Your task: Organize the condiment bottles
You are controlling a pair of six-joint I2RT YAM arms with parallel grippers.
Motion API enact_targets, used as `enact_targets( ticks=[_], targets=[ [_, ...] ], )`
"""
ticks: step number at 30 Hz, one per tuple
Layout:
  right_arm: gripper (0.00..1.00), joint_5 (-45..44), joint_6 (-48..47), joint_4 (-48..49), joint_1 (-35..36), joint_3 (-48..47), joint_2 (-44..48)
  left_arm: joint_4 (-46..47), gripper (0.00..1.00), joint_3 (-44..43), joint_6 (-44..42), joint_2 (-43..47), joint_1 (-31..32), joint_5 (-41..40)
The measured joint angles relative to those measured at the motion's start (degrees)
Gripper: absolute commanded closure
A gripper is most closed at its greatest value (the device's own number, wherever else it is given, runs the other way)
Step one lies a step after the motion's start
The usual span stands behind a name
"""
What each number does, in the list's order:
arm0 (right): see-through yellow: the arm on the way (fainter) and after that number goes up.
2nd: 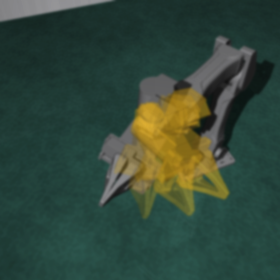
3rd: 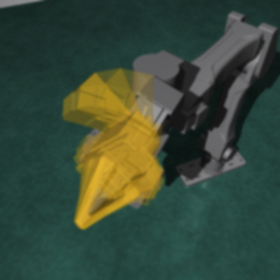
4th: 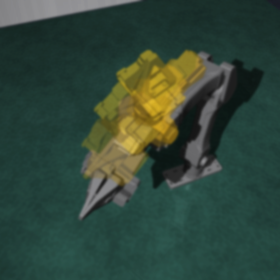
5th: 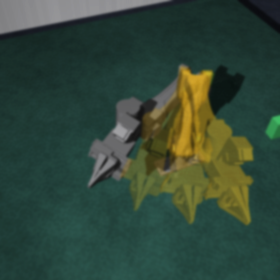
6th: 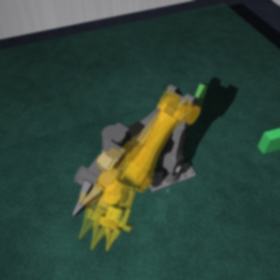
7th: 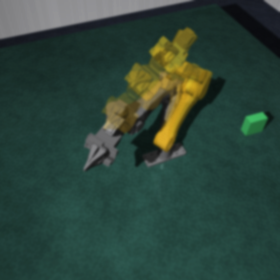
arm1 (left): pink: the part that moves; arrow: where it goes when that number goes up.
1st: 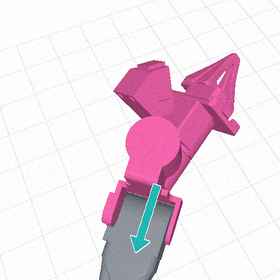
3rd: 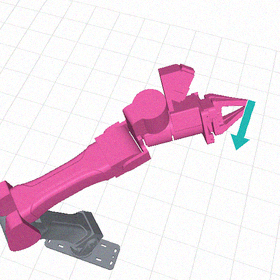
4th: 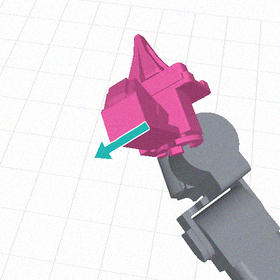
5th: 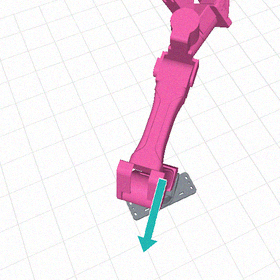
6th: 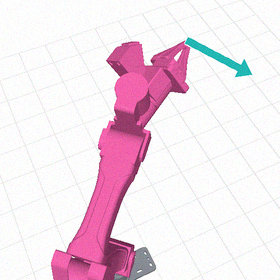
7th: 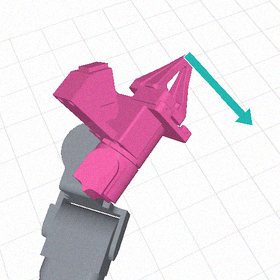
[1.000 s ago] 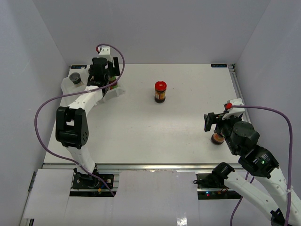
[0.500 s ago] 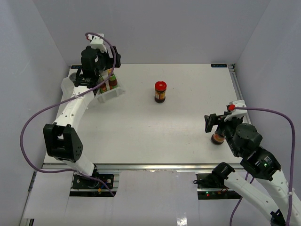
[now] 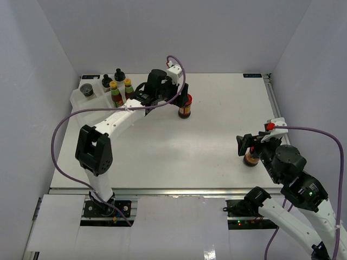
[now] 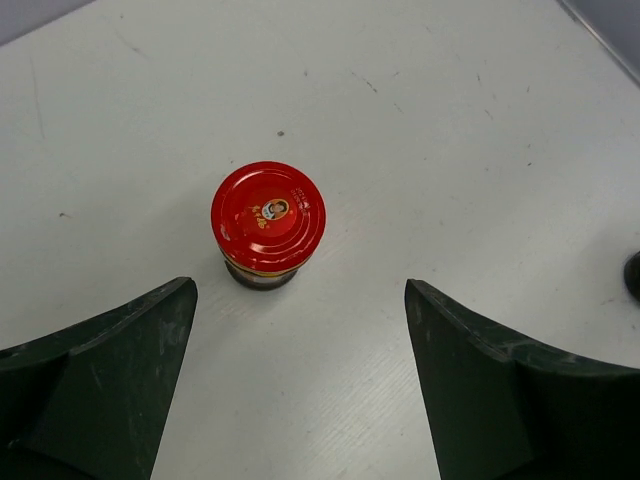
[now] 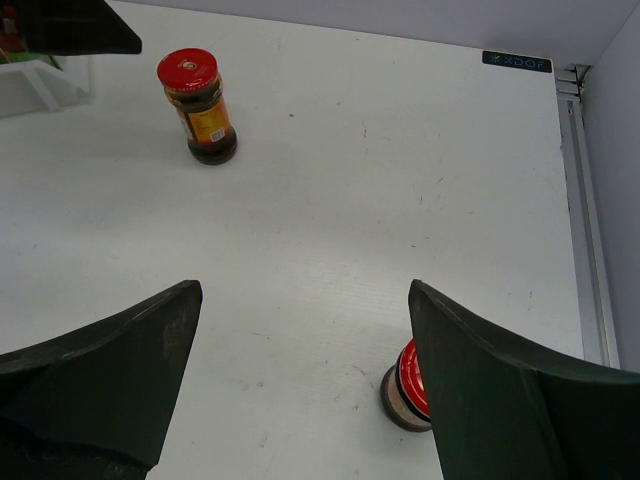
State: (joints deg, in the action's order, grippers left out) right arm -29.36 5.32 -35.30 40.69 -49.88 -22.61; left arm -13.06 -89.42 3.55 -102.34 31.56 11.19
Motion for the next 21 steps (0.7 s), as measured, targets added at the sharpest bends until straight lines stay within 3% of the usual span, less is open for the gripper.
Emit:
enact_targets(
  ticks=[7,21],
  targets=[
    [0.1,0.0,0.1,-1.0,0.0,-0.4,0.4,-4.1,0.05,-7.0,-1.7,-11.1,0.6,0.9],
    [0.1,-0.7,0.1,-1.5,0.0,-1.4,1.0,-6.3,0.12,-13.8,-3.0,-19.9,2.9,-2.6]
  ],
)
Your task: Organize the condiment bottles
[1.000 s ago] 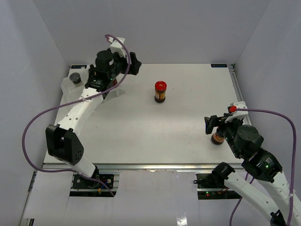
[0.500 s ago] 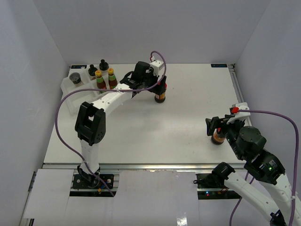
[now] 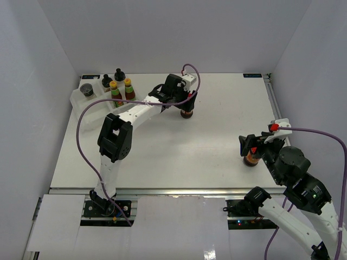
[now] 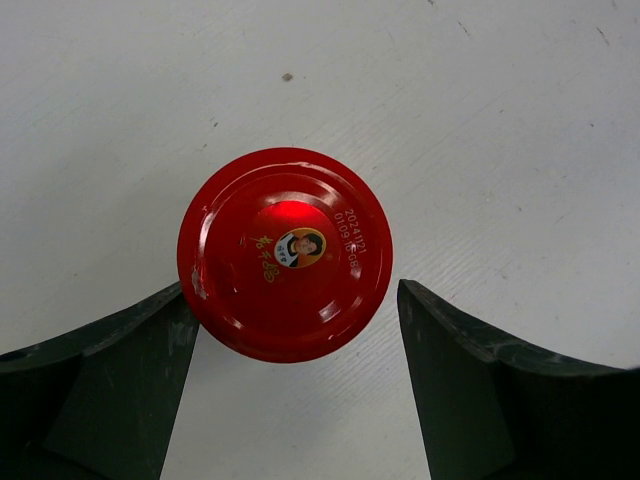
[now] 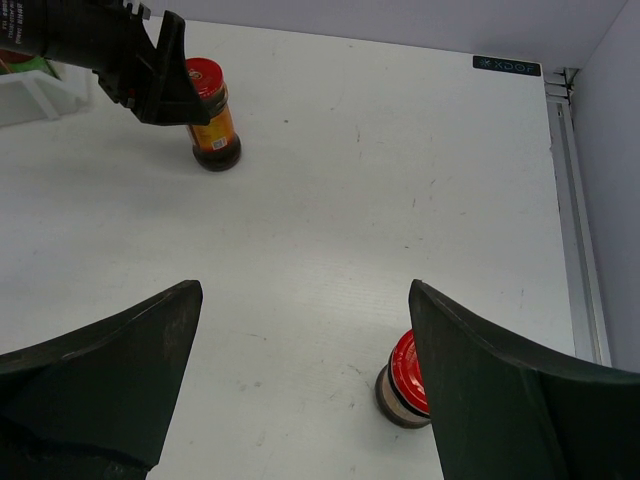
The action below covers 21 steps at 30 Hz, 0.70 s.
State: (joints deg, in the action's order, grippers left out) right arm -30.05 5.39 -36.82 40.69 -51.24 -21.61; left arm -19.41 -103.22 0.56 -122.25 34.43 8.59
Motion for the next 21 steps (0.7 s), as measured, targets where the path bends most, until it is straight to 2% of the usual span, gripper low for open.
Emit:
enact_targets(
  ticks=[13,17,18,21],
  targets=[
    [0.1,-0.9,0.0,0.0,0.0,0.1,0.3,2.7,0.15,-0.6,-0.1,-1.9,0.8,-3.7],
    [0.1,-1.1,0.0,0.1,0.0,0.4,0.3,3.9,0.19,-0.6,-0.2,-2.0,1.0,-4.1],
    [0.1,-1.2,-0.1,0.0,0.0,0.5,0.3,4.1,0.21,-0.6,-0.2,-2.0,1.0,-4.2],
    [0.1,-1.3,-0.1,0.0,0.0,0.5,0.4,4.4,0.45,-0.6,-0.3,-2.2,1.1,-4.3]
  ],
)
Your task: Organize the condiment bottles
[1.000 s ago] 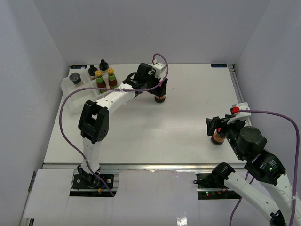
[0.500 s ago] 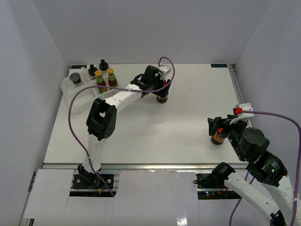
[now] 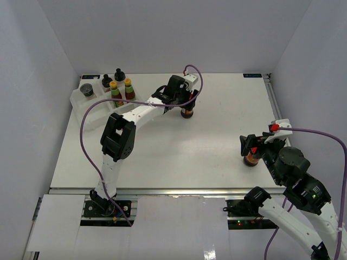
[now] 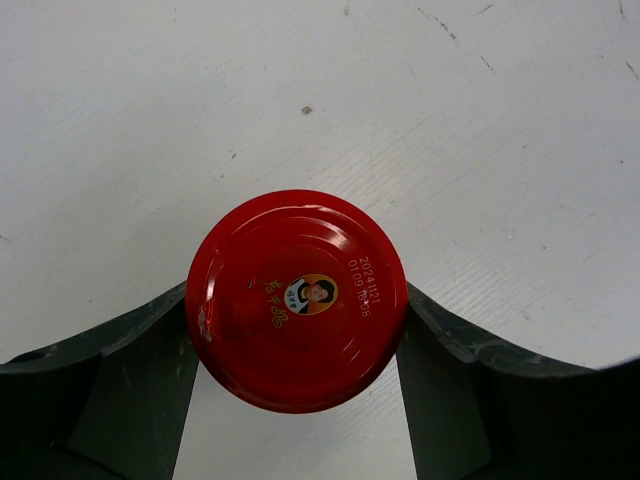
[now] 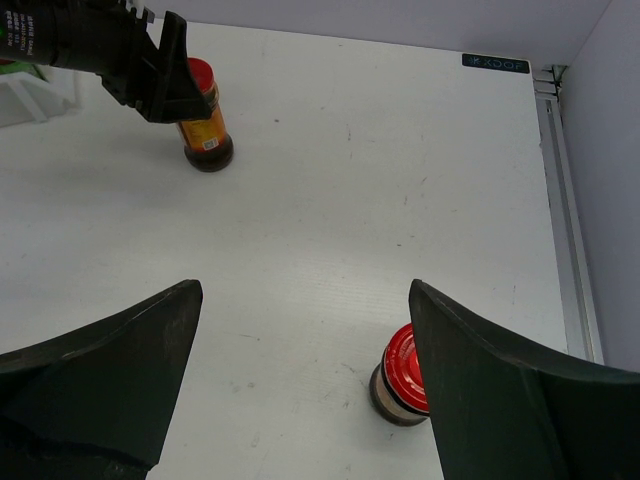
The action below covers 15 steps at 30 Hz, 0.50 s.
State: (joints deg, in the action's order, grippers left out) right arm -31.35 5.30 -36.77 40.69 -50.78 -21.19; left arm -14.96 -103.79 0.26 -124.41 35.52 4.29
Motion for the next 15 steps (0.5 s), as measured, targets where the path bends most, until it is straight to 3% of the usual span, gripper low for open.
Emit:
enact_targets(
  ticks=[4,7,15],
  targets=[
    [0.1,-0.1,0.0,0.0,0.0,0.0,0.3,0.1,0.81,0.0,0.0,0.0,0.2,-0.4],
    [0.1,-0.1,0.0,0.0,0.0,0.0,0.4,0.0,1.0,0.0,0.4,0.0,0.3,-1.0],
    [0.1,0.0,0.1,-0.1,0.0,0.0,1.0,1.6,1.0,6.7,3.0,4.5,0.9,-5.0]
  ],
)
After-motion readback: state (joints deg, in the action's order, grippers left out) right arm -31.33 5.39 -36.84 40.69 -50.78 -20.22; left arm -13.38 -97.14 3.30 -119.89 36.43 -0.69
